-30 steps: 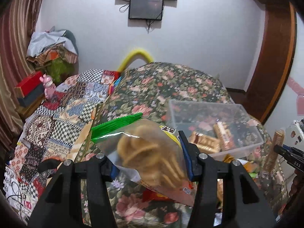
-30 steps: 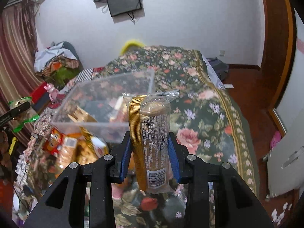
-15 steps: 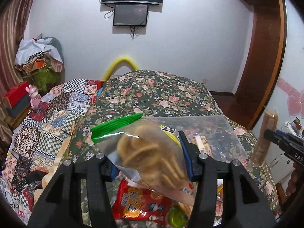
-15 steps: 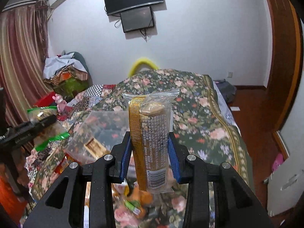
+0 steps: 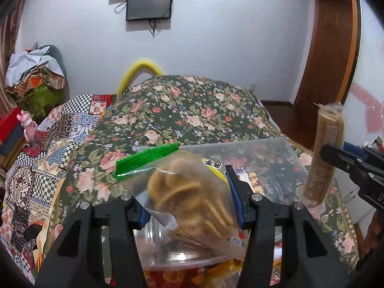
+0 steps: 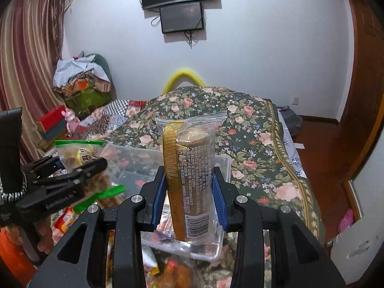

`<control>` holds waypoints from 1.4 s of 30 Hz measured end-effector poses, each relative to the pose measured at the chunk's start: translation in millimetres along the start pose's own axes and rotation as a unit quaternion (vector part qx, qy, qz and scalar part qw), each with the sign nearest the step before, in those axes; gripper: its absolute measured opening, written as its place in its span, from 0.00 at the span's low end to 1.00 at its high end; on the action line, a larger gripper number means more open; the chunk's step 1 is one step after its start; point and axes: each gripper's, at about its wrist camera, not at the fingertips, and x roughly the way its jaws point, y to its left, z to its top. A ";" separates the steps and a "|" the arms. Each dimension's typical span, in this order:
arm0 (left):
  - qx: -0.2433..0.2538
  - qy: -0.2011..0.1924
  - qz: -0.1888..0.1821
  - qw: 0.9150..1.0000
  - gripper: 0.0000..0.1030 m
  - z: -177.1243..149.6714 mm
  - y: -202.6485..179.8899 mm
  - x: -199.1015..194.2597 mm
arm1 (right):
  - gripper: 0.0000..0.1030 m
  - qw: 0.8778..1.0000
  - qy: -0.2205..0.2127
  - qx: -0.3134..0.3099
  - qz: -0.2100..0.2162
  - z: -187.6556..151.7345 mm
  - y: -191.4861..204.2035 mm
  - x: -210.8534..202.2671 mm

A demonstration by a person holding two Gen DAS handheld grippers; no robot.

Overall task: Organize snacks
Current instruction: 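Lower the cracker bag and gold biscuit pack into the clear box, release, then grasp the red chip bag with left tool while right tool grasps a pastry bag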

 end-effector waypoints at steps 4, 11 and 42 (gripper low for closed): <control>-0.001 0.023 -0.010 1.000 0.51 -0.6 -9.5 24.8 | 0.32 1.000 0.016 -0.010 -0.006 -0.6 4.0 16.1; 0.012 0.043 -0.006 0.999 0.54 -4.9 -18.5 47.7 | 0.33 0.999 0.037 -0.023 -0.006 -7.6 8.6 31.8; 0.031 0.006 0.023 0.999 0.91 -30.3 23.5 -74.0 | 0.59 0.999 0.033 -0.016 0.009 -33.1 18.1 -43.2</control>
